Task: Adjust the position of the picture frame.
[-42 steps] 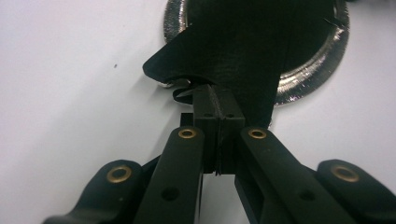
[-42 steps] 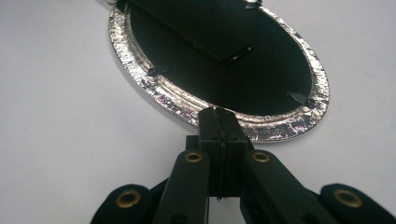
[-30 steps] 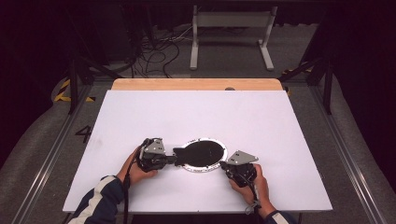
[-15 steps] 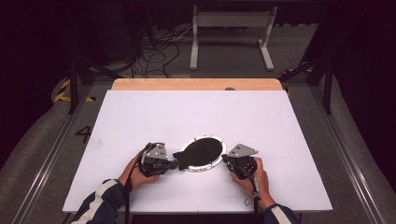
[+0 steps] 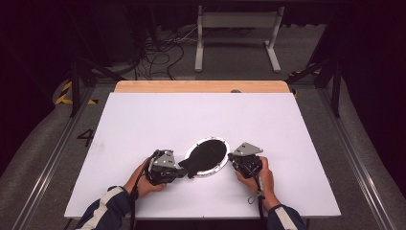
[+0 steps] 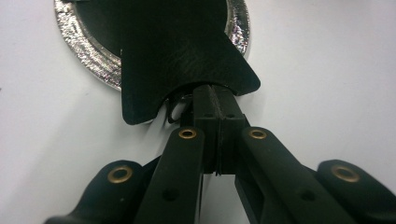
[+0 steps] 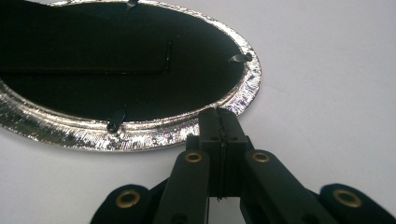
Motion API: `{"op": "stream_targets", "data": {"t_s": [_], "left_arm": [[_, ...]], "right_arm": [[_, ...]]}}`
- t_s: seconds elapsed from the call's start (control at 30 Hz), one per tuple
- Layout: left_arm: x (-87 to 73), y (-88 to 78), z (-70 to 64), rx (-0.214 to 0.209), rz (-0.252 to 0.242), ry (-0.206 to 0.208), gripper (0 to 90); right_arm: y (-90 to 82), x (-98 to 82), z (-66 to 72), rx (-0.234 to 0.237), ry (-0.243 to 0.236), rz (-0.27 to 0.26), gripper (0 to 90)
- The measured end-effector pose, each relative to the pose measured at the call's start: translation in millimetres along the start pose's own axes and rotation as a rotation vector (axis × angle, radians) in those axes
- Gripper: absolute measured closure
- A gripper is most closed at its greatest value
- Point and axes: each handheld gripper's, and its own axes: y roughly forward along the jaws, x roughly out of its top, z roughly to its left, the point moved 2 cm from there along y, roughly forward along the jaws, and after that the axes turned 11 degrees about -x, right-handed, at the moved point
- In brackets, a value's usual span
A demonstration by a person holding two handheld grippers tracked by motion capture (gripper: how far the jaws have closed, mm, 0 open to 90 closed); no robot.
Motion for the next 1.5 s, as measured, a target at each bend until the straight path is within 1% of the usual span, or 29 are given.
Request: {"op": "stream_targets", "data": {"t_s": [0.07,0.17,0.2,0.23,0.3,0.33,0.37,0.43,0.47,0.6,0.63,0.67,0.7,0.77,0.8,0.83,0.93,0.97,1.03,1.07,1.1,1.13,1.23,1.27,1.33,1.37,1.4,1.47,1.5], "left_arm": [[1.6,2.4,-3.3,-0.005,0.001,0.007,89.6],[3.1,4.3,-6.6,-0.002,0.011,0.018,88.9],[3.5,5.2,-7.5,-0.005,0.007,0.015,88.7],[4.0,5.0,-7.4,0.0,0.016,0.027,88.7],[4.5,5.7,-8.0,-0.002,0.014,0.026,88.6],[4.5,6.3,-8.6,-0.005,0.009,0.019,88.6],[4.5,6.3,-8.6,-0.005,0.009,0.019,88.6],[5.4,7.4,-10.3,-0.001,0.012,0.021,88.6],[5.9,7.3,-10.2,0.001,0.022,0.033,88.5],[7.7,11.4,-12.8,-0.012,0.006,0.027,89.7],[8.2,12.1,-13.2,-0.013,0.007,0.033,89.8],[9.4,14.7,-14.9,-0.031,-0.001,0.031,89.7],[11.7,18.1,-17.3,-0.039,0.002,0.043,89.4],[18.2,24.5,-24.2,-0.013,0.024,0.082,89.7],[20.1,26.0,-25.5,-0.02,0.03,0.089,89.7],[20.7,27.0,-25.8,-0.03,0.034,0.095,89.7],[20.8,27.8,-27.5,-0.027,0.028,0.085,89.6],[20.3,27.5,-27.9,-0.026,0.024,0.079,89.3],[19.1,26.2,-28.5,-0.032,0.023,0.09,88.3],[18.1,24.7,-29.3,-0.043,0.028,0.098,87.8],[17.0,23.5,-30.7,-0.046,0.032,0.095,86.8],[15.7,21.3,-31.8,-0.05,0.045,0.113,86.2],[9.8,13.7,-37.7,-0.049,0.039,0.115,85.8],[8.5,10.0,-38.1,-0.037,0.039,0.121,85.8],[6.3,1.9,-38.0,-0.019,0.02,0.101,85.9],[5.8,-2.4,-36.1,0.006,0.011,0.1,85.8],[5.7,-5.6,-33.5,0.016,-0.001,0.095,85.5],[5.4,-11.3,-26.2,0.043,-0.03,0.065,84.2],[5.4,-11.3,-26.2,0.043,-0.03,0.065,84.0]], "right_arm": [[-0.2,-0.1,0.4,-0.005,-0.002,0.0,90.0],[-1.0,-0.7,0.2,0.0,0.008,0.002,90.0],[-2.3,-1.2,0.3,0.012,0.016,0.005,90.0],[-3.2,-1.4,0.8,0.02,0.018,0.007,90.0],[-5.9,-1.9,3.0,0.041,0.015,0.012,90.0],[-8.1,-2.3,5.4,0.054,0.012,0.017,90.0],[-8.1,-2.3,5.4,0.054,0.012,0.017,90.0],[-11.0,-2.9,8.7,0.084,0.007,0.02,90.0],[-12.1,-3.3,10.2,0.092,0.006,0.021,90.0],[-12.8,-3.0,12.7,0.087,-0.011,0.02,90.0],[-11.9,-2.7,12.1,0.084,-0.012,0.017,90.0],[-10.4,-2.0,11.3,0.08,-0.011,0.015,90.0],[-8.5,-1.1,10.5,0.072,-0.008,0.012,90.0],[-4.7,1.0,9.4,0.068,-0.004,0.008,90.0],[-3.3,1.7,9.7,0.063,-0.009,0.004,90.0],[-2.9,2.0,9.7,0.059,-0.016,0.002,90.0],[-3.0,1.8,9.5,0.06,-0.022,0.001,90.0],[-2.9,1.4,9.3,0.062,-0.017,-0.001,90.0],[-3.2,0.7,8.8,0.065,-0.013,-0.003,90.0],[-3.4,0.6,8.7,0.066,-0.014,-0.003,90.0],[-3.9,0.2,8.7,0.065,-0.015,-0.003,90.0],[-4.2,0.0,8.6,0.065,-0.015,-0.003,90.0],[-5.4,-1.3,8.2,0.069,-0.009,-0.004,90.0],[-5.7,-1.5,8.2,0.07,-0.009,-0.003,90.0],[-6.6,-1.9,8.8,0.068,-0.011,-0.002,90.0],[-7.6,-2.6,9.2,0.069,-0.015,-0.003,90.0],[-8.9,-3.5,9.9,0.071,-0.016,-0.002,90.0],[-11.4,-4.9,10.6,0.081,-0.02,-0.001,90.0],[-11.4,-4.9,10.6,0.081,-0.02,-0.001,90.0]]}}
